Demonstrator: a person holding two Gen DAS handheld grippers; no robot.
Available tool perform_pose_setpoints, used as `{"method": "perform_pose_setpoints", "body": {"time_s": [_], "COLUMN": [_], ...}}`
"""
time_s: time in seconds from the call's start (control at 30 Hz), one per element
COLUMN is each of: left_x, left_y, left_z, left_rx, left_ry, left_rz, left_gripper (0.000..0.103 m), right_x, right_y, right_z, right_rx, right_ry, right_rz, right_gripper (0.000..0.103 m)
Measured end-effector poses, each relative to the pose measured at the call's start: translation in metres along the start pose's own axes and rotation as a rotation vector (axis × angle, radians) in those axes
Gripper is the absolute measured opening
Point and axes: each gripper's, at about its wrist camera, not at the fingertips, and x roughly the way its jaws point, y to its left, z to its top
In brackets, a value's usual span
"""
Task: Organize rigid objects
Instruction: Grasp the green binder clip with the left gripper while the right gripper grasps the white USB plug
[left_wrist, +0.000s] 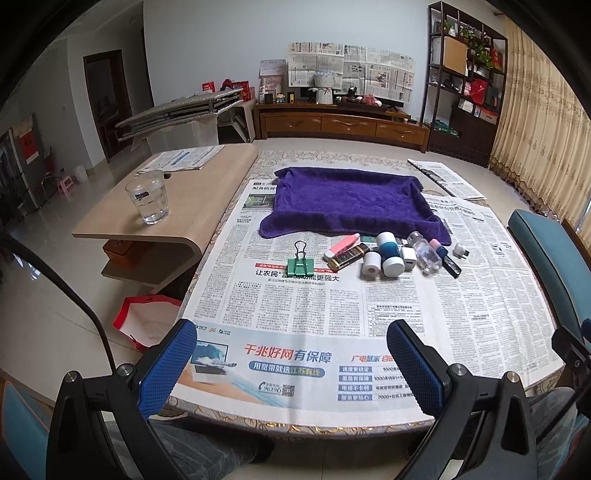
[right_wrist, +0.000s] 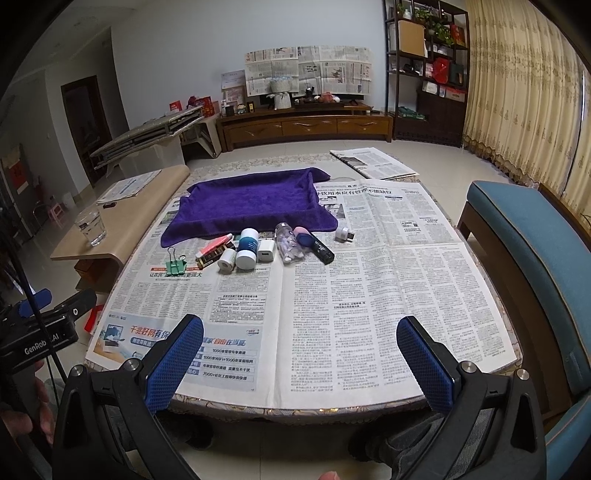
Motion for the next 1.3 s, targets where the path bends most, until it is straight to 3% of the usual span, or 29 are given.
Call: {"method": "perform_pose_setpoints", "body": {"time_s": [0.53,0.77,0.97,1.07,1.17,1.23,1.3], "left_x": [0.180,0.221,0.245,0.247,0.248,0.248,0.246], "left_y": [-0.019,-0.017,-0.017,-0.017,-0.017,-0.018,-0.022], "left_z": [0.022,0.030,0.032,0.034,0.036,0.036,0.036], "left_rx": [0.041,0.011,0.016,0.004,-0.005,0.000,0.020], "left_ry": [0.139,0.150,0.174,0.156,0.146,0.142,0.140], "left_rz": [-0.007,0.015,0.020,0.013,-0.021,-0.025,-0.042], "left_gripper": [0.103,0.102,0.086,0.079,0.067,0.063,0.052], "right_x": [0.121,0.172,0.207,0.225,0.243,0.256,0.269], "right_y": [-0.039,-0.058,-0.069,-0.079,-0.093,-0.097,-0.093], "right_z": [0.030,0.062,0.093,0.095,0.089,0.089,0.090], "right_rx": [-0.006,-0.024,-0.086,-0.086,-0.031,-0.026,-0.078], "right_ry": [0.107,0.144,0.142,0.139,0.141,0.154,0.172], "right_rz": [0.017,0.027,0.010,-0.014,0.029,0.037,0.034], "right_gripper": [0.103,0.103,0.103,0.103,0.102,0.098,0.094]}}
